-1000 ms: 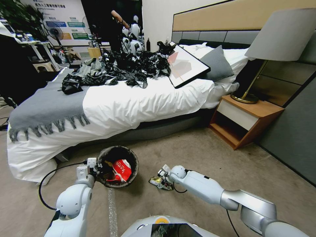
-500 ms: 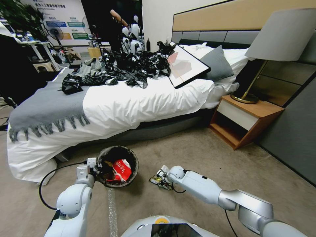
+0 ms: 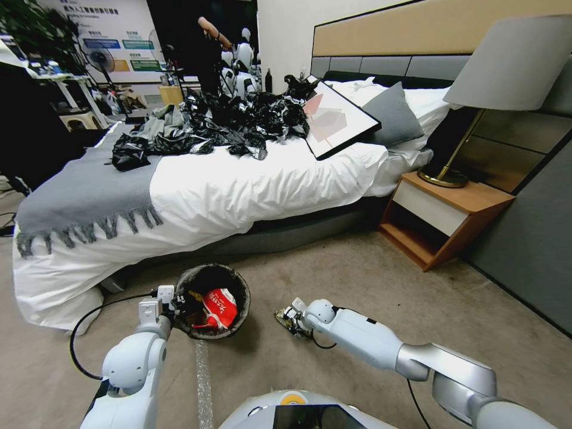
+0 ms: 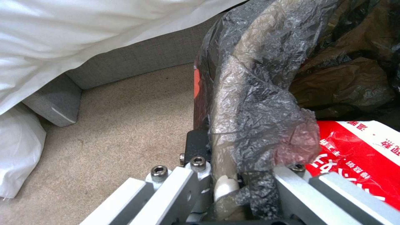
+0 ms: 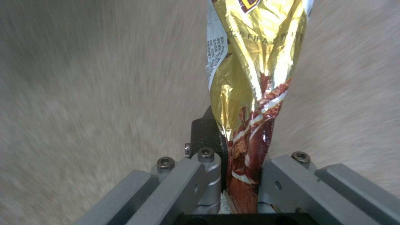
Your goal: Pick up the trash bin, then pick up the garbage from the floor and place it into the trash bin.
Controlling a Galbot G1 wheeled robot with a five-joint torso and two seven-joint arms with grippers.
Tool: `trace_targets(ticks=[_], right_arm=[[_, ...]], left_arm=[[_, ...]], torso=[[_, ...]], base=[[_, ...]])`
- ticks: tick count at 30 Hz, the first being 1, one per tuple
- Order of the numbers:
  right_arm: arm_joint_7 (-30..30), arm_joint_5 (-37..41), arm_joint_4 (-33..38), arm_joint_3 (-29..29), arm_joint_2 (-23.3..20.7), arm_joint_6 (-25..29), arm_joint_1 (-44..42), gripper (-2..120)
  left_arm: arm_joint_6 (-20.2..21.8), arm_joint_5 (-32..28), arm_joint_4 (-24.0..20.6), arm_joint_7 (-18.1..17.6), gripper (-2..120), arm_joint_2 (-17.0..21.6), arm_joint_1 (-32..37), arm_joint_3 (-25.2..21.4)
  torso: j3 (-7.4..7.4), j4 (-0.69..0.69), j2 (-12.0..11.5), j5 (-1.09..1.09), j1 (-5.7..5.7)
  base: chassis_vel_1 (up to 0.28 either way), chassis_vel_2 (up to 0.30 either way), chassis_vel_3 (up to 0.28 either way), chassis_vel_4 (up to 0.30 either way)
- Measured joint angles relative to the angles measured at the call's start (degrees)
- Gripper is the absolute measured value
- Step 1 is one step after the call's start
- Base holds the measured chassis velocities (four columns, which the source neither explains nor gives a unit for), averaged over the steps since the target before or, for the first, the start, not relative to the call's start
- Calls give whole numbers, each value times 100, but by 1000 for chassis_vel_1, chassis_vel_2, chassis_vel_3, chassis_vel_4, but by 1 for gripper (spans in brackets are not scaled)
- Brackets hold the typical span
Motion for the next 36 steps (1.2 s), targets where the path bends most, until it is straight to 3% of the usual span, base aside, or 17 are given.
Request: trace_targets(ticks=[12, 13, 20, 28, 36], right_arm=[[674, 1084, 1510, 1134, -828, -2, 19, 0], [833, 1401, 1924, 1364, -978, -2, 68, 0], [1392, 2550, 3105, 1767, -1359, -2, 716, 0], [1764, 3670, 3476, 1457, -1162, 0, 2154, 0], [1860, 4121, 3221, 498, -240, 0, 3246, 0]], left_arm=[[0, 8, -64, 17, 0, 37, 15, -5], [0, 14, -74, 22, 0, 39, 22, -5], [0, 78, -34, 56, 0, 14, 30, 19], [0, 141, 55, 74, 0, -42, -1, 59], [-1, 148, 81, 76, 0, -35, -23, 18]], torso=[[0, -1, 0, 1, 0], [0, -1, 0, 0, 0], [0, -1, 0, 0, 0], [0, 0, 0, -1, 0], [0, 0, 0, -2, 0]], base=[[0, 0, 0, 0], [0, 0, 0, 0], [0, 0, 0, 0], [0, 0, 0, 0], [0, 0, 0, 0]])
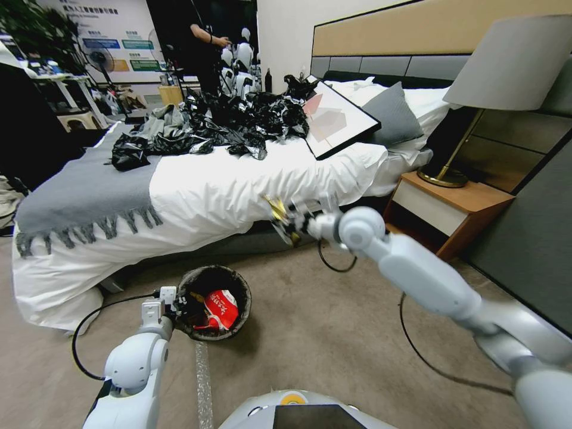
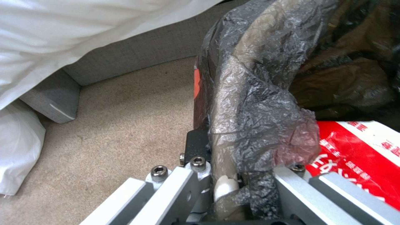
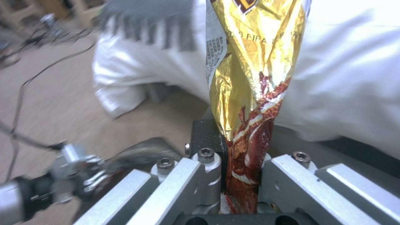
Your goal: Pick up the trash bin, then pick up the garbage from the floor and place it into the trash bin.
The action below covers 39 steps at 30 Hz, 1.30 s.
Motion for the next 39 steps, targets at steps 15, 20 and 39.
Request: trace_targets(ticks=[15, 20, 39], right_arm=[[549, 8, -894, -1368, 1493, 1, -324, 0], [604, -135, -1218, -1600, 1644, 13, -592, 0], [529, -583, -1898, -1863, 1621, 335, -849, 4]], left_arm=[[0, -34, 30, 0, 0, -16, -66, -56], [1, -37, 14, -2, 0, -31, -43, -56], [1, -63, -8, -5, 0, -53, 17, -76]], torso=[[0, -1, 0, -1, 0], [0, -1, -1, 0, 0], [0, -1, 0, 1, 0]], base=[[0, 0, 0, 0], [0, 0, 0, 0], [0, 0, 0, 0]])
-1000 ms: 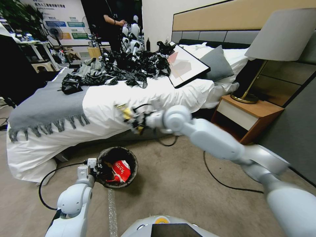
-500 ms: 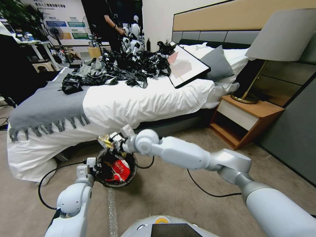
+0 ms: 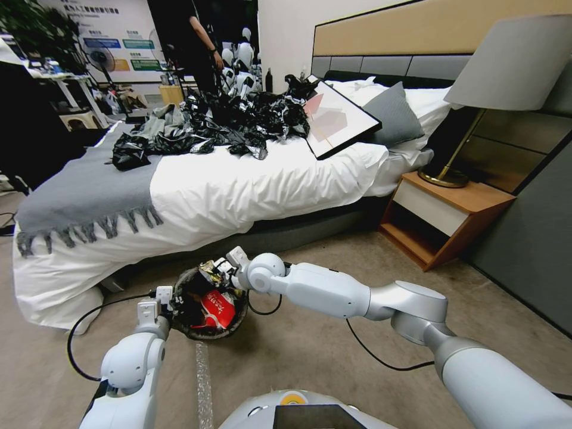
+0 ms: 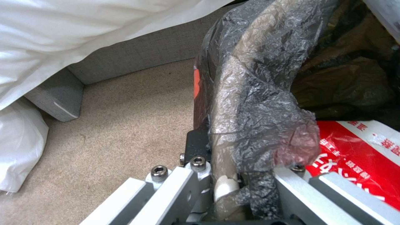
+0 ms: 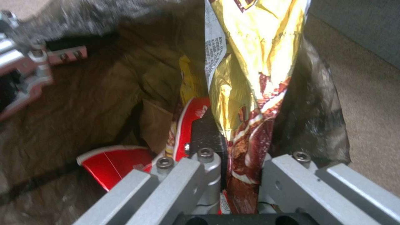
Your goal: Pick up the trash bin, then pick up the garbage from the floor and place it into the trash bin.
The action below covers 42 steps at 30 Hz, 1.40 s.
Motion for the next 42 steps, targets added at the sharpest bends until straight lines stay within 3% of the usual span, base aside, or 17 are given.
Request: trace_targets(ticks=[2, 7, 9, 12, 18, 22, 25, 37, 42], right_arm=[[42, 29, -24, 3, 50, 28, 0, 15], [137, 104, -72, 22, 100, 72, 1, 27], [288, 241, -89, 37, 116, 73, 3, 41], [330, 297, -89, 44, 116, 67, 16, 46], [348, 388, -66, 32, 159, 41, 75, 75], [357, 405, -75, 15, 205, 39, 91, 82], [361, 425, -91, -16, 264, 23, 98, 97], [457, 482, 7, 36, 235, 21, 99, 100], [867, 916, 450, 365, 81, 17, 248, 100]], left_arm=[[0, 1, 15, 0, 0, -5, -2, -9], [0, 1, 32, 0, 0, -5, 8, -30], [0, 1, 55, -1, 0, -8, 14, -56], [0, 1, 67, 0, 0, -17, 15, -65], [0, 1, 99, 0, 0, -60, -17, -65], [-1, 2, 109, 0, 0, -62, -27, -64], [0, 3, 116, 3, 0, -47, -35, -64], [0, -4, 124, 7, 0, -26, -47, -77], [0, -4, 129, 8, 0, -41, -67, -66]], torso=[[0, 0, 0, 0, 0], [0, 1, 0, 0, 0], [0, 0, 0, 0, 0], [0, 0, 0, 0, 0], [0, 0, 0, 0, 0], [0, 0, 0, 0, 0], [0, 0, 0, 0, 0], [0, 0, 0, 0, 0], [0, 0, 0, 0, 0]], base=[[0, 0, 0, 0], [0, 0, 0, 0], [0, 0, 0, 0], [0, 0, 0, 0], [0, 0, 0, 0], [0, 0, 0, 0], [0, 0, 0, 0], [0, 0, 0, 0], [0, 0, 0, 0]])
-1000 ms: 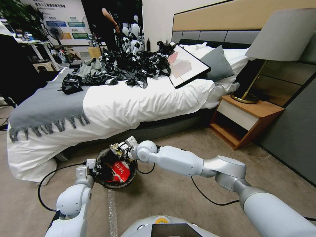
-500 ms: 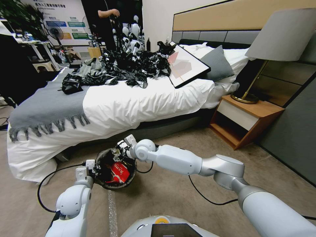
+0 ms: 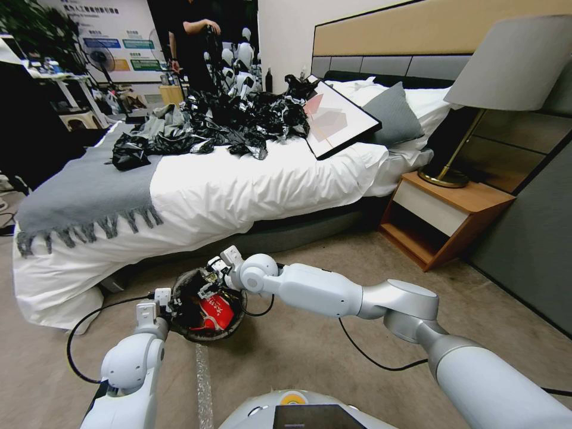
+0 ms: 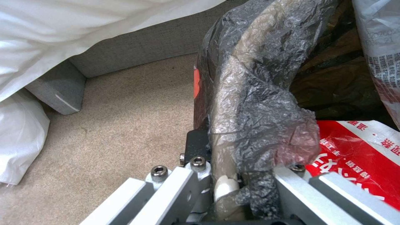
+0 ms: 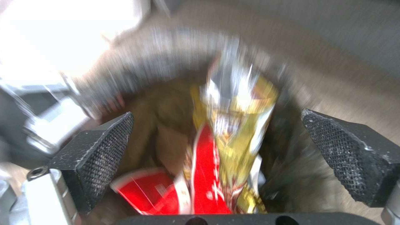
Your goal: Pick up the trash bin, then pick up the garbage from the floor and place it into the trash bin.
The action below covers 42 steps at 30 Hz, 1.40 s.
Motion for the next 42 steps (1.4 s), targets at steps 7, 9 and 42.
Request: trace_targets(ticks=[7, 9, 42], right_arm=[[326, 397, 749, 591, -363, 46, 365, 100], [343, 339, 1028, 833, -613, 152, 542, 100], [-1055, -7422, 1057, 7802, -2002, 3828, -6620, 100]], left_arm=[[0, 2, 0, 6, 0, 19, -18, 7], [0, 2, -12, 9, 0, 29, -19, 4], [-1, -547, -273, -190, 0, 221, 20, 56]], torso=[[0, 0, 0, 0, 0], [-1, 0, 1, 1, 0], [-1, -6, 1, 6, -1]], base=[[0, 0, 0, 0], [0, 0, 0, 0], [0, 0, 0, 0]])
